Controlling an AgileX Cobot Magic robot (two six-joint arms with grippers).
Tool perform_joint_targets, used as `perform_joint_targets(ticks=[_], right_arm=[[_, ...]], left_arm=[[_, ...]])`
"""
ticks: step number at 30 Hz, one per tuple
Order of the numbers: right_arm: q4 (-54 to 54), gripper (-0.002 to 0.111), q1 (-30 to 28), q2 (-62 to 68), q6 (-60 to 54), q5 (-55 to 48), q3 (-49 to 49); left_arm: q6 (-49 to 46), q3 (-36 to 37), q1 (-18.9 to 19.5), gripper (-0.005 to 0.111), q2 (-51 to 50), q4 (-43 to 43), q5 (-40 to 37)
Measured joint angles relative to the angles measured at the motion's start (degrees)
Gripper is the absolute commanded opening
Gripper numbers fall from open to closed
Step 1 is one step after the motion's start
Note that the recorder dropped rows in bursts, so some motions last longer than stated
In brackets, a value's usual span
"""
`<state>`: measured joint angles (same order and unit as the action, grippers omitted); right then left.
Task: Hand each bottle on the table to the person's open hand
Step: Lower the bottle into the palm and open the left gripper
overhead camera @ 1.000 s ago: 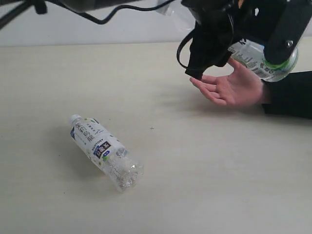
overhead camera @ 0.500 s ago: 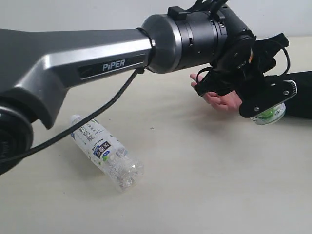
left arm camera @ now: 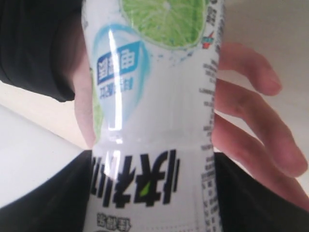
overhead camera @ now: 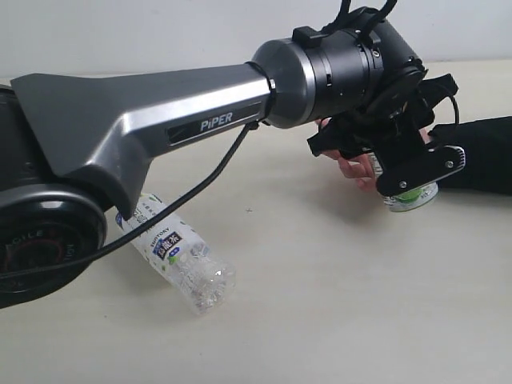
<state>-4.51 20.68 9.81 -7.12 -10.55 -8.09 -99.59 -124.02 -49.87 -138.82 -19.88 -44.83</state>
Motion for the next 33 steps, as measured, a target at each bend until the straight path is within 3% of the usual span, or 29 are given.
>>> perform_joint_targets(ticks=[9,19,33], right_arm=[[0.0,0.0,0.0,0.0,0.0,0.0,0.0],[0.0,0.0,0.0,0.0,0.0,0.0,0.0],[0.0,0.0,0.0,0.0,0.0,0.0,0.0]], left_arm=[[0.5,0.0,0.0,0.001,0.0,-0.1,0.0],[0.6,1.4,0.0,0.028,-0.3,-0.1,2.5],[2.7,1.6,0.0,0.028,-2.6,0.0,5.2]])
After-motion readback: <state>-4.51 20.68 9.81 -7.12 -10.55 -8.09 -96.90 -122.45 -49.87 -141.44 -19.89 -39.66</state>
